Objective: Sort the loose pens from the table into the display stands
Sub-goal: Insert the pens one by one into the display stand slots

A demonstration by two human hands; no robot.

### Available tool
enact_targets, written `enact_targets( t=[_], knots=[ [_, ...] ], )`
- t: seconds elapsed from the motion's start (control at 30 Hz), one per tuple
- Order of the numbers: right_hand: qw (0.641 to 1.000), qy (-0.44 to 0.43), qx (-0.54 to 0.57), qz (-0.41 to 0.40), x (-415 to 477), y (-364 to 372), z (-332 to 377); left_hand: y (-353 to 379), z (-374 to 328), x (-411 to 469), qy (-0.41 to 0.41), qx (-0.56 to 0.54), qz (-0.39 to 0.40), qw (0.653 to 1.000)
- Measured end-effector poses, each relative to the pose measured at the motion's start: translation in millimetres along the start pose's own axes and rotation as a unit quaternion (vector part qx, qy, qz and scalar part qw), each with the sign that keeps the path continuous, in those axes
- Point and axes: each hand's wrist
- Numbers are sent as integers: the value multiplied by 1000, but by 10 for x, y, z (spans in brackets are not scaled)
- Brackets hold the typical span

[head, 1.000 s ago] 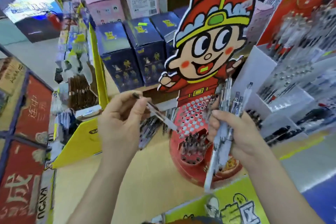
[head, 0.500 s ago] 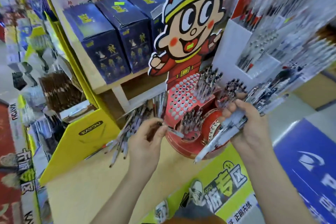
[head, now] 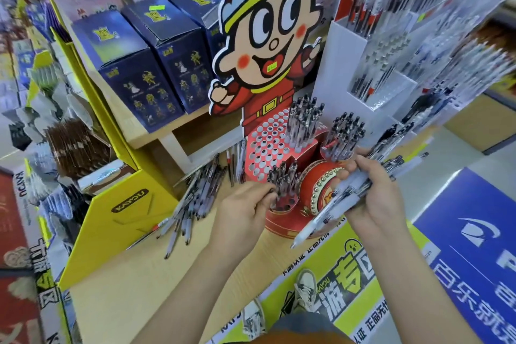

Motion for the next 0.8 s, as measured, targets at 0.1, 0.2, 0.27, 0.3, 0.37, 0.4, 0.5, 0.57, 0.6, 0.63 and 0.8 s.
enact_targets(
  t=[0.1,0.2,0.27,0.3,0.37,0.4,0.5,0.57,0.6,0.63,0.8],
  knots=[
    [1000,0,-2,-6,-10,24,-8,22,-21,32,-19,-5,-31,999],
    [1000,3,4,-14,-32,53,-18,46,-36,51,-18,21,-40,999],
    [1000,6,8,-21,-39,72,-25,41,-61,64,-20,46,-36,998],
    [1000,7,11,-26,-42,85,-28,37,-73,74,-21,58,-34,998],
    [999,10,27,-37,-45,116,-35,23,-89,102,-21,75,-29,997],
    [998,10,39,-43,-47,126,-36,16,-94,109,-24,79,-21,996],
    [997,8,48,-53,-50,138,-32,-53,-149,59,-89,33,32,995],
    [997,8,51,-54,-43,134,-29,-156,-248,-17,-142,-77,26,986],
    [997,5,55,-55,-40,134,-27,-212,-319,-38,-154,-146,25,977],
    [997,3,59,-55,-36,139,-27,-261,-401,-40,-159,-208,45,964],
    [997,-4,61,-38,-37,199,-51,-320,-667,11,-145,-255,215,932]
  ],
)
Point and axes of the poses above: each hand's wrist, its own x-axis towards the middle knuckle, its own y-axis out of the palm, z = x × y, and after that the axes turned 12 degrees about z, right-handed
